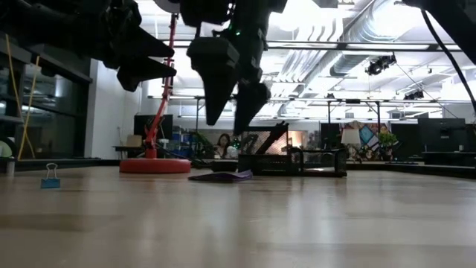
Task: Pick and place office supplies into organizer
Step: Put the purple sticky notes into the black desk organizer
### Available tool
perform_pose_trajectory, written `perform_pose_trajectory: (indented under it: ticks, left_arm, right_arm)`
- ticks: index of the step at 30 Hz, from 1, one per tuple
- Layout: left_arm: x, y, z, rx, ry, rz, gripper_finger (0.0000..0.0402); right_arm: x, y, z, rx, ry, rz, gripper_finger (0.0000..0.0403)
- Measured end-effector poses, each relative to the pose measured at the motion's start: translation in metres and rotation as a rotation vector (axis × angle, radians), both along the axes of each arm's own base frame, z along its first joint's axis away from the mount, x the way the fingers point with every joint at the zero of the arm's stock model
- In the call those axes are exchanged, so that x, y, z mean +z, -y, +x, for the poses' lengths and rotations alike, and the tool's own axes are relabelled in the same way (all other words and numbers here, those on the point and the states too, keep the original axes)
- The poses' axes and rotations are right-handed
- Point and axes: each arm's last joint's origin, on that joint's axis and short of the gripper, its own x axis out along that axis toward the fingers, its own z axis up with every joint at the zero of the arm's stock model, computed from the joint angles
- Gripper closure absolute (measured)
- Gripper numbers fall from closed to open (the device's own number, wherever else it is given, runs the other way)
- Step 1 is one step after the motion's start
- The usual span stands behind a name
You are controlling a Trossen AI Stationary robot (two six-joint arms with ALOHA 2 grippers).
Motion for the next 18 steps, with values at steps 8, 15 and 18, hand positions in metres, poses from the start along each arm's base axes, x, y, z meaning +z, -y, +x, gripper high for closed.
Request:
perform_pose_trajectory:
  ticks: [8,15,18]
  left_arm:
    - [0.001,0.000,0.000,0.000,0.005,0.000,0.0169]
    - [0.001,0.000,0.000,0.000,0.006,0.000,0.0169]
    - [0.001,0.000,0.000,0.000,0.006,0.000,0.0169]
  right_arm:
    - [-0.008,0.026,0.004,-0.030,-0.004,0.047,0.0004]
    - [-0.030,0.030,0.007,-0.001,-0.067,0.064,0.0004]
    - [-0.036,0.030,0.008,0.010,-0.082,0.064,0.0004]
